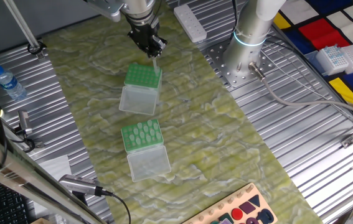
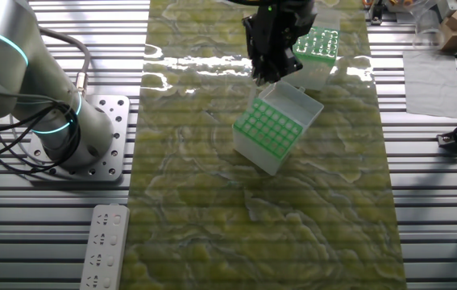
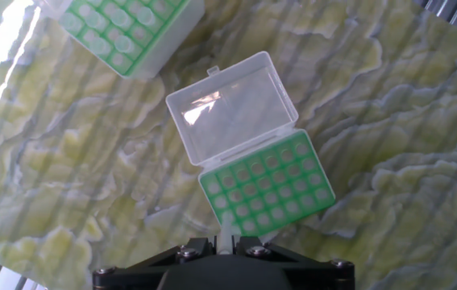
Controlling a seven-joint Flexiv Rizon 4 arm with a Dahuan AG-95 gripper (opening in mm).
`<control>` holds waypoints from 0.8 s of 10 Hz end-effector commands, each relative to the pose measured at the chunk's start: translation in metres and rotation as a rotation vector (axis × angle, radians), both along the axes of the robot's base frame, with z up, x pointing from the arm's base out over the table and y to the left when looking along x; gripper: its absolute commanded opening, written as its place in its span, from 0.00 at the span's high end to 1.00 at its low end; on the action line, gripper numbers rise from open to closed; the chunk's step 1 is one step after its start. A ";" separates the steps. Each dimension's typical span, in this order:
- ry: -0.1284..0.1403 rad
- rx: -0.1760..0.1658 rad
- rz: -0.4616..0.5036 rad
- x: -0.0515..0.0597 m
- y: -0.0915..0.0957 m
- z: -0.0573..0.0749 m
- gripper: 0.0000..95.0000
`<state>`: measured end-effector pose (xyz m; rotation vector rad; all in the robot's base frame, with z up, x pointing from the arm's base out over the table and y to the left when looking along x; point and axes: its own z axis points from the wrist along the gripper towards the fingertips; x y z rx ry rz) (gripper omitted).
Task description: Transfer all large pipette tips from one holder to another
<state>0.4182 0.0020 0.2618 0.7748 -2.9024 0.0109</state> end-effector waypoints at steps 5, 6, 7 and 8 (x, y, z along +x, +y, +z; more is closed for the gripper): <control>-0.017 -0.003 -0.082 0.005 0.010 0.001 1.00; -0.022 -0.002 -0.108 0.010 0.016 0.002 1.00; -0.022 0.004 -0.147 0.018 0.024 0.002 1.00; -0.023 0.012 -0.209 0.034 0.037 0.003 1.00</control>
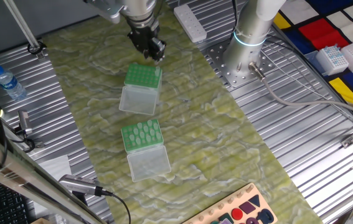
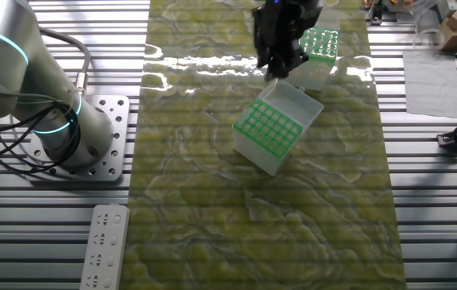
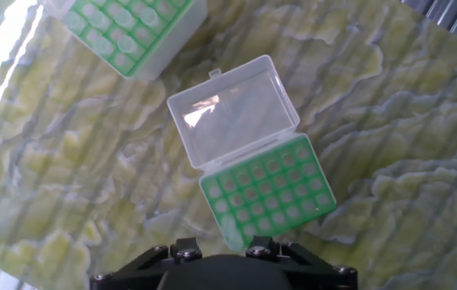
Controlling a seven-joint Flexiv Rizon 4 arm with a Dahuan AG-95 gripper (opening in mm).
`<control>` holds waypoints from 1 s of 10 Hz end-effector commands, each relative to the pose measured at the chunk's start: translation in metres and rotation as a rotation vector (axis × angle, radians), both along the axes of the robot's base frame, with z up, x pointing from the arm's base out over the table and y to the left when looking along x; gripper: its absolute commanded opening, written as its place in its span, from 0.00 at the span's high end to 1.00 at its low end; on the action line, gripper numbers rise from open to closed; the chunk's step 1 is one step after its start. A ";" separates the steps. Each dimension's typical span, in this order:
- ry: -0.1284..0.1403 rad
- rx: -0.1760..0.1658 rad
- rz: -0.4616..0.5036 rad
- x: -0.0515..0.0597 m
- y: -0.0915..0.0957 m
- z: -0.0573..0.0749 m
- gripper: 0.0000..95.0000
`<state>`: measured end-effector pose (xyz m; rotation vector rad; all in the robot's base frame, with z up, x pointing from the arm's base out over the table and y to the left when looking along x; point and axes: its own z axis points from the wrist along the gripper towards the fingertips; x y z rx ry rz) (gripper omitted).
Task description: Transfer all large pipette tips from one holder to another
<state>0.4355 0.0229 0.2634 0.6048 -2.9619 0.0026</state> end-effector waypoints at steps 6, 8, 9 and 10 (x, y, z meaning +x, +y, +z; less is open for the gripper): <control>-0.012 0.002 -0.269 0.084 0.099 -0.013 1.00; -0.011 -0.003 -0.290 0.091 0.109 -0.017 1.00; -0.010 -0.006 -0.302 0.091 0.109 -0.017 1.00; -0.010 -0.006 -0.301 0.091 0.109 -0.017 1.00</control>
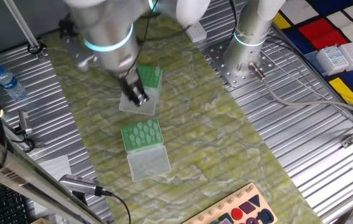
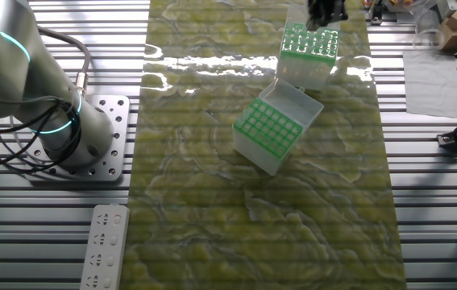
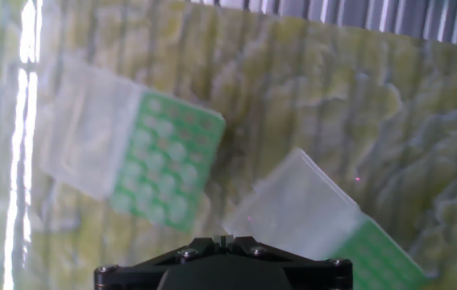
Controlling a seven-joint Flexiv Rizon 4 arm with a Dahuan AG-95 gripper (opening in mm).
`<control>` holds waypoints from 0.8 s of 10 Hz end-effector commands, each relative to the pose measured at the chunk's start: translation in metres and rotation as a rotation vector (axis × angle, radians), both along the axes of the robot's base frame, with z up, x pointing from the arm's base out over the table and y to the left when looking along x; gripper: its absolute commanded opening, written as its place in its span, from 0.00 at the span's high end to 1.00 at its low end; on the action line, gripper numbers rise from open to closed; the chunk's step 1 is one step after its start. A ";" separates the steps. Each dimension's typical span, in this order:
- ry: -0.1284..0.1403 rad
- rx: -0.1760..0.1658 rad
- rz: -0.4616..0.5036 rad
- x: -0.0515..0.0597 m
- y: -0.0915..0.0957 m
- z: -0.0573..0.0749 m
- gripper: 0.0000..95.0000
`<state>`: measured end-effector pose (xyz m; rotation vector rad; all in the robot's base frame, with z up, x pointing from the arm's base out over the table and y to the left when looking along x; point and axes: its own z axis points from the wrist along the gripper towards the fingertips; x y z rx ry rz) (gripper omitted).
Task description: Transfer all large pipette tips from one holder to another
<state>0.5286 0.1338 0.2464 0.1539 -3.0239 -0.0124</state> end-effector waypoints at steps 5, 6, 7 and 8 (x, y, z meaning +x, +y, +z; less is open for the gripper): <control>0.024 0.044 0.065 -0.002 -0.002 0.000 1.00; 0.024 0.042 0.054 -0.002 -0.002 0.000 1.00; 0.019 0.037 0.038 -0.002 -0.002 0.000 1.00; 0.012 0.035 0.025 -0.002 -0.002 0.000 1.00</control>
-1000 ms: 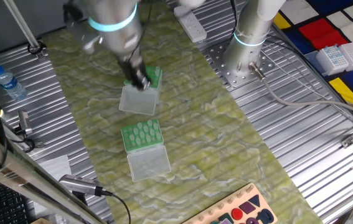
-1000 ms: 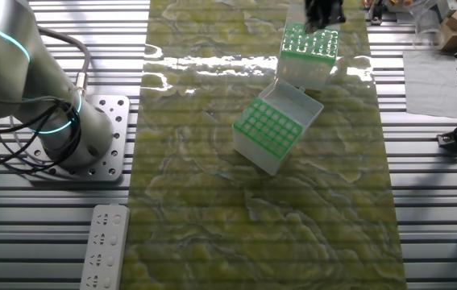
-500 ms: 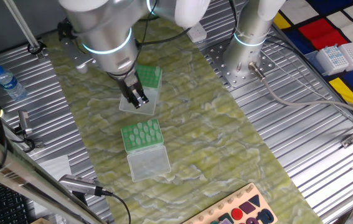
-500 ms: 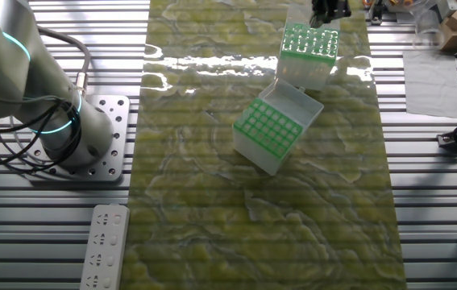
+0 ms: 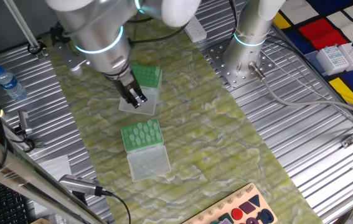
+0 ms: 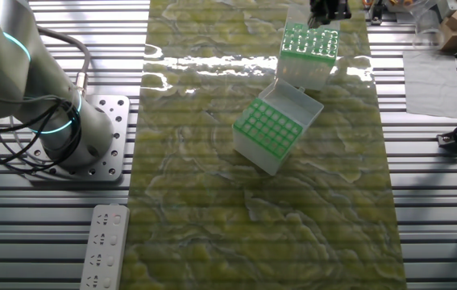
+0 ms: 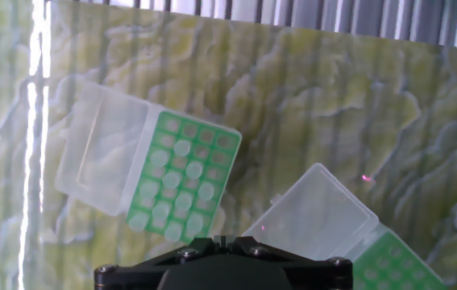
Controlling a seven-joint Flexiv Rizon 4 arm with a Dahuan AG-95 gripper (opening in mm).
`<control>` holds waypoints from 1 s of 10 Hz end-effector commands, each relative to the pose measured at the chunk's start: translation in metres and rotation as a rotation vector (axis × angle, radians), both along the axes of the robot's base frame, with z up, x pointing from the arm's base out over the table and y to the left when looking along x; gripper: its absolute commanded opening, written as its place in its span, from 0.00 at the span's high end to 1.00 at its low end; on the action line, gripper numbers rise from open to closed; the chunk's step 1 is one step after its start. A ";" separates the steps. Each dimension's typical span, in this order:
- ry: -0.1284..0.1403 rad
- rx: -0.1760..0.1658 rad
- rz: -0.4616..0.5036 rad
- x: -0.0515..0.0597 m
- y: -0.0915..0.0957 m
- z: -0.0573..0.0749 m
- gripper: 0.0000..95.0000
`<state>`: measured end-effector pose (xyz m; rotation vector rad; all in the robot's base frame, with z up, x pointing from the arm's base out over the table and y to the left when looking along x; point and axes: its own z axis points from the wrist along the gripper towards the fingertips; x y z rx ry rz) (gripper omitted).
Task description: Transfer all large pipette tips from one holder to another
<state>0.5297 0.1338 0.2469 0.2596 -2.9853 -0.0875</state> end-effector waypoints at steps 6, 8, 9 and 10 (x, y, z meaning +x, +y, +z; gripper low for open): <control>-0.052 -0.037 -0.167 0.028 0.023 -0.023 1.00; -0.064 -0.040 -0.180 0.038 0.029 -0.031 1.00; -0.074 -0.041 -0.187 0.042 0.033 -0.036 1.00; -0.083 -0.040 -0.192 0.045 0.035 -0.039 1.00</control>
